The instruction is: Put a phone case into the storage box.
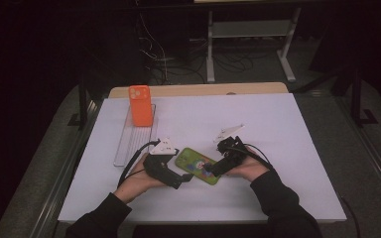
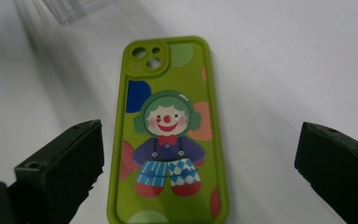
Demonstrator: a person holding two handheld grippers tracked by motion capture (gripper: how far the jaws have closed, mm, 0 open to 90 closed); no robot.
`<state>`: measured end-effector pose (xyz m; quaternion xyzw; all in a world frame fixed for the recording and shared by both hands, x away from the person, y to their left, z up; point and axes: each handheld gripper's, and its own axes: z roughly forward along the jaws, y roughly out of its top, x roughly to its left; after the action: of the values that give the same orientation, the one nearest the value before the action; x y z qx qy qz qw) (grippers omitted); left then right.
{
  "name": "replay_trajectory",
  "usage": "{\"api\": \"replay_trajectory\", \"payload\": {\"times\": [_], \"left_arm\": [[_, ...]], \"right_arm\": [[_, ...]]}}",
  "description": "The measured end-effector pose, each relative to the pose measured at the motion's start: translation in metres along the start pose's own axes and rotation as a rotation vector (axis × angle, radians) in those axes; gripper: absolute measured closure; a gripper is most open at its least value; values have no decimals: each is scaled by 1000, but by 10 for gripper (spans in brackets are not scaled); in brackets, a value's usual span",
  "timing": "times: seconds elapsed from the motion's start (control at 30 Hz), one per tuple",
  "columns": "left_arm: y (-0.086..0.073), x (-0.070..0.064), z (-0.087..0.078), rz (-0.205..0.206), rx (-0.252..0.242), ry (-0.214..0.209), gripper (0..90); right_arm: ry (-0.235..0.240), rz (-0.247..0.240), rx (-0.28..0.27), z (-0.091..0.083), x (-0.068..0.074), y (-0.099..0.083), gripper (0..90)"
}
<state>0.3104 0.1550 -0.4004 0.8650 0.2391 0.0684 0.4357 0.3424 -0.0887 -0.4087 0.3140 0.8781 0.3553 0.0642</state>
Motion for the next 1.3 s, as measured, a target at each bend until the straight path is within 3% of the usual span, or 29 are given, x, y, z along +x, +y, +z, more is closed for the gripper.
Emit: {"api": "replay_trajectory", "payload": {"times": [0.2, 0.43, 0.83, 0.93, 1.23, 1.3], "left_arm": [[0, 0, 0, 3, 3, -2, 0], [0, 0, 0, 3, 3, -2, 0], [0, 0, 0, -1, 3, -4, 0], [0, 0, 0, 2, 3, -4, 0], [-1, -1, 2, 4, 15, -5, 0], [-1, -1, 2, 4, 16, -5, 0]], "right_arm": [[0, -37, 69, 21, 10, 1, 5], [-32, -68, 137, 36, 17, -3, 7], [-26, -87, 155, 40, 19, -6, 44], [-44, -116, 167, 42, 19, -7, 56], [-37, -107, 164, 41, 22, -8, 127], [-51, -132, 167, 41, 21, -9, 130]]}}
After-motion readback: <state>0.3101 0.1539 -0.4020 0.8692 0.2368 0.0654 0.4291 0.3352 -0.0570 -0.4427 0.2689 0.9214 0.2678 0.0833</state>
